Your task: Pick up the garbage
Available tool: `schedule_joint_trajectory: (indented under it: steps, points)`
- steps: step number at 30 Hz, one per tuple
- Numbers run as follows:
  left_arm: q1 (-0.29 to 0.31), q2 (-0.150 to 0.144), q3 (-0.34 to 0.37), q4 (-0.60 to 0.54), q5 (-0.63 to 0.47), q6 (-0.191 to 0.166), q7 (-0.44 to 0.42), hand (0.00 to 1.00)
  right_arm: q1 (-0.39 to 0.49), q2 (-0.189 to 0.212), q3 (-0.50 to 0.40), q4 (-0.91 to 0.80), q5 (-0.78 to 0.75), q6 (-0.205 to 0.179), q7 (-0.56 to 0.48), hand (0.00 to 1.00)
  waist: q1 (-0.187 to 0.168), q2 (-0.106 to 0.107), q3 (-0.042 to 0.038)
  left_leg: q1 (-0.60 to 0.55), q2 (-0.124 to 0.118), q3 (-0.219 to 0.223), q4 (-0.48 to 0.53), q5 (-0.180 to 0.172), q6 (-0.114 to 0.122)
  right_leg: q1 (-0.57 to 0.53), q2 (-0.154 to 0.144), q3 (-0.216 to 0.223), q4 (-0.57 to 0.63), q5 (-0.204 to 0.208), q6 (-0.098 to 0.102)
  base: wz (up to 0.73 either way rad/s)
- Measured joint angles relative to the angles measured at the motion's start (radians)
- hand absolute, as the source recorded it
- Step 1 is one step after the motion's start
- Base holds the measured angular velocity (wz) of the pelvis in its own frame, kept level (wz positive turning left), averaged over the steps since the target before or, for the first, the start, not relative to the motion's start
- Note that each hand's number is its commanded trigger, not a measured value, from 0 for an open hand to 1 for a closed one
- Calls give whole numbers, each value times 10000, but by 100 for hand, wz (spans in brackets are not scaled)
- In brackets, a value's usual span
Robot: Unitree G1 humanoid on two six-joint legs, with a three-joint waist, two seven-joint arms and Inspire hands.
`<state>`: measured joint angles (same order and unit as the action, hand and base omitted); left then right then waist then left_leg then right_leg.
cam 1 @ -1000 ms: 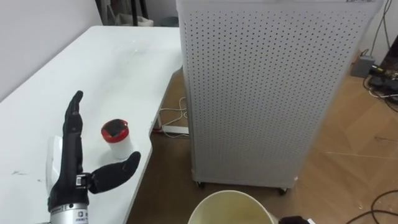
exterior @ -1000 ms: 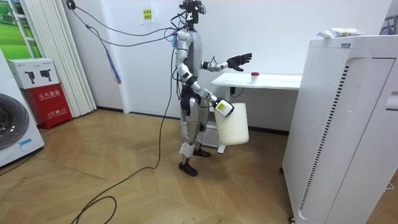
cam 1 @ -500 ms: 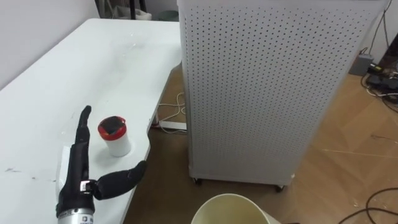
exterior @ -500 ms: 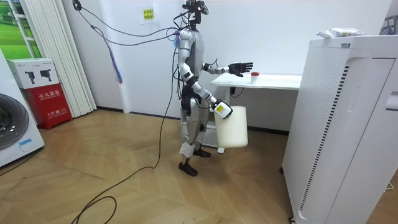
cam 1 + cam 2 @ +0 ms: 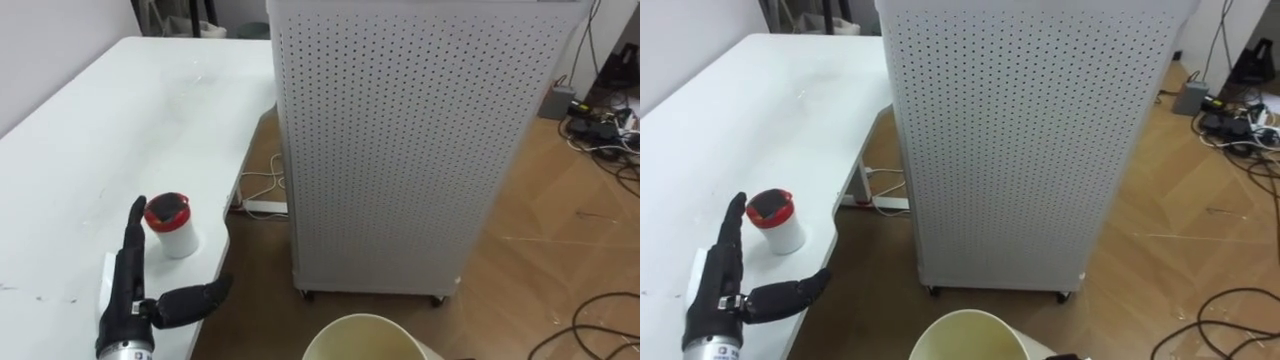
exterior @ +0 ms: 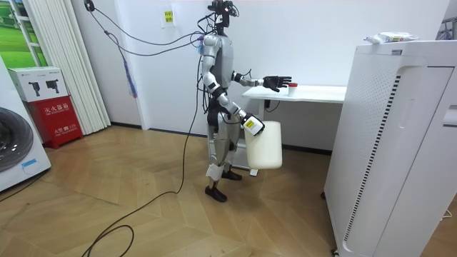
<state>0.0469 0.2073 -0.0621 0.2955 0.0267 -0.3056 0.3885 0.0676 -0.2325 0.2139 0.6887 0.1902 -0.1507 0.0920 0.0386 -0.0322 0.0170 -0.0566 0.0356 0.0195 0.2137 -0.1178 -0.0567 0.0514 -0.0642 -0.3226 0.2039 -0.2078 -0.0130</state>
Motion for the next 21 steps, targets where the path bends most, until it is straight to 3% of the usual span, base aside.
schedule_joint_trajectory:
  steps: [10,14,21]
  points:
    - [-120,-4,88,-1,-790,169,155,0,30,3,-2,0,-74,17,90,100,-92,71,-42,9,0,67,0,0,0,-1,14,132,-14,2,-1,-1]
    - [-118,-3,87,0,-1199,220,455,0,30,2,-2,0,-78,219,102,100,-94,143,-82,52,1,67,-18,0,0,30,11,130,-2,4,-2,0]
    - [-119,-4,83,0,-1452,294,630,0,96,-4,-2,-53,-73,417,141,100,-104,173,-84,179,7,66,-83,-19,32,150,12,65,2,9,-1,2]
